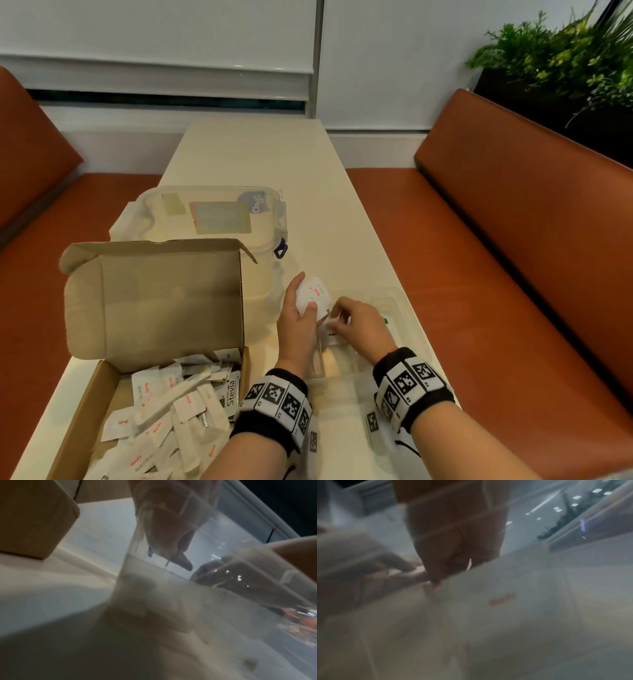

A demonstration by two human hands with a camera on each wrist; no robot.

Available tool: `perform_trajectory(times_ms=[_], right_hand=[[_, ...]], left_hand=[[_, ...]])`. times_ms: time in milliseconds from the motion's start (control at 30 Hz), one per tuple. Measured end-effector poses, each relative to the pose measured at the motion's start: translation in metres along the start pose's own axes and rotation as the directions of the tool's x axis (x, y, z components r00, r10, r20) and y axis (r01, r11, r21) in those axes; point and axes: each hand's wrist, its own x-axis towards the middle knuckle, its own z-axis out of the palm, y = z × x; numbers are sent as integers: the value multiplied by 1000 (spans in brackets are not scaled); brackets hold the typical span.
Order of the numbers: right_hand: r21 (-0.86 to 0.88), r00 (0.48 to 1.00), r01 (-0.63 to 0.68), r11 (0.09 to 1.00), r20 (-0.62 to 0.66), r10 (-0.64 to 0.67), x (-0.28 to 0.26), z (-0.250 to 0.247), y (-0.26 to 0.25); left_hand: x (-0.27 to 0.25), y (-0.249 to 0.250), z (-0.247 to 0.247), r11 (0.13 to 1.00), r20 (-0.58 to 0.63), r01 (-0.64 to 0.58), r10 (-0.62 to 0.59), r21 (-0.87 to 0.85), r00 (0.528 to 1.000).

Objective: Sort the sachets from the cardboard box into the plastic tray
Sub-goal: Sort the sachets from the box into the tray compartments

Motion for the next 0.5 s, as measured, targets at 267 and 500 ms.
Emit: perform_trajectory(times_ms=[267,500], right_hand=[[527,986,-95,845,-69,153,4,-23,-8],[627,975,-118,770,-73,209,-1,-22,3]], left_hand=[[0,1,2,997,169,71,-63,-44,984],[-1,2,2,983,190,123,-97,-134,977]])
